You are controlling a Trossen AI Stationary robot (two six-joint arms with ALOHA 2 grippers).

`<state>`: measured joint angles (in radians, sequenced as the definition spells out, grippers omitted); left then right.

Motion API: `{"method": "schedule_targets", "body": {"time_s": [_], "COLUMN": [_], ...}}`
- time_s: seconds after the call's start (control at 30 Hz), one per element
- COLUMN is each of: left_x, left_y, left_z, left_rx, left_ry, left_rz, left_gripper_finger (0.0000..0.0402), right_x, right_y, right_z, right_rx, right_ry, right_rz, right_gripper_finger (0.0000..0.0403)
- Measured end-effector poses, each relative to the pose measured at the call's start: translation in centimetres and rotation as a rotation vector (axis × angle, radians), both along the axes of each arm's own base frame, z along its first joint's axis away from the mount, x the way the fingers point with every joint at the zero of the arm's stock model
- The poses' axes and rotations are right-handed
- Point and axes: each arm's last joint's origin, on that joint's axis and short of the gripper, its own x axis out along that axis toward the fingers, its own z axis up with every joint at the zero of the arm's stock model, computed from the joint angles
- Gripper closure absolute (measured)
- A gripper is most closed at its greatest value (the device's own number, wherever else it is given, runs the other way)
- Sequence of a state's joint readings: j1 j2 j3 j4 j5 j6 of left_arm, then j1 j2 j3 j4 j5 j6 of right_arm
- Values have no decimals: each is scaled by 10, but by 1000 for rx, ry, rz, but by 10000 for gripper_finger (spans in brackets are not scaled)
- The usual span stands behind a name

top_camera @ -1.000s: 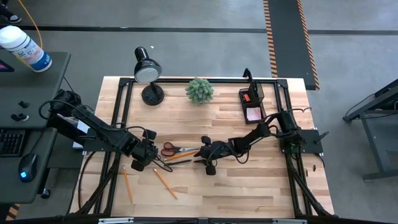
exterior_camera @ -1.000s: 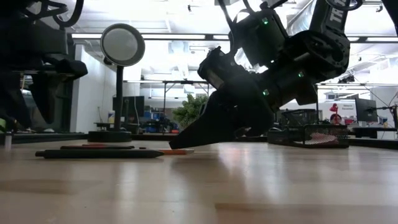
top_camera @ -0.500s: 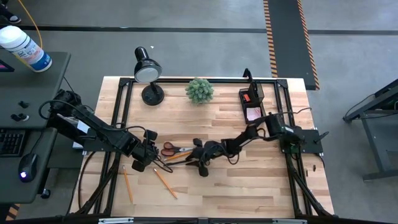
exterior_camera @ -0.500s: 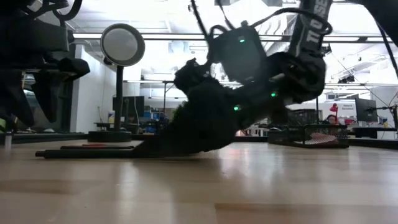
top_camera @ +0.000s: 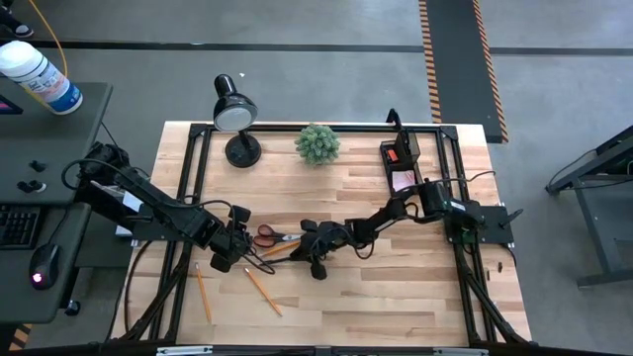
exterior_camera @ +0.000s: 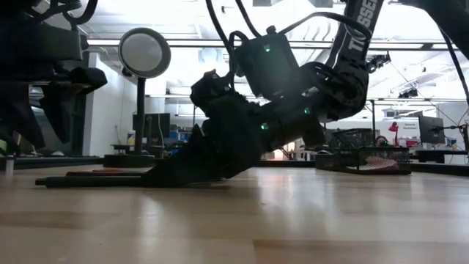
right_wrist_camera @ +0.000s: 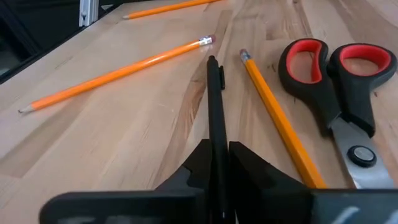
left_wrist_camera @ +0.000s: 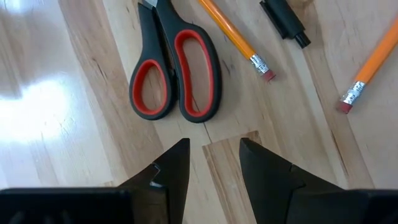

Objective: Pick and place office supplies into organizer
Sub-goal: Put the ballpen into the desk organizer

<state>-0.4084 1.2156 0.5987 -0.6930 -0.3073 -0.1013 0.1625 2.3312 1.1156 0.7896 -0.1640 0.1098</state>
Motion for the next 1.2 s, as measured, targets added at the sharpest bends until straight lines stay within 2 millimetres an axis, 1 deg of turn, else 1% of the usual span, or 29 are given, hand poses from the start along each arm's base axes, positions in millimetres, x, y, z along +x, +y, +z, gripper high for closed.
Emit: {"method": "schedule_targets", "body": {"time_s": [0.13,0.3,0.47,0.6,0.77,0.93,1.07,1.2], "left_x": [0,0,1,2,3,9,16,26], "left_y": [0,0,0,0,-1,-3,-4,-6], "left_z": [0,0,0,1,1,3,7,14], "left_rx": [1,5,6,19,23,29,66,158], "left_ry": [-1,-3,-8,-18,-35,-93,-171,-297], "left_rz": [0,-14,-22,-20,-27,-76,-114,-157], "left_gripper_finger": [273,273,273,273,273,273,273,273], "right_x": [0,-4,-12,-21,-40,-69,-92,-109], "right_y": [3,11,24,35,48,64,80,97], "right_z": [8,26,52,80,116,155,182,201], "right_rx": [2,-32,-141,-255,-422,-582,-695,-815], "right_ry": [-7,20,39,36,54,43,-13,-96], "right_rz": [5,32,-3,-64,-180,-317,-447,-571], "right_gripper_finger": [375,375,375,376,376,376,376,376]}}
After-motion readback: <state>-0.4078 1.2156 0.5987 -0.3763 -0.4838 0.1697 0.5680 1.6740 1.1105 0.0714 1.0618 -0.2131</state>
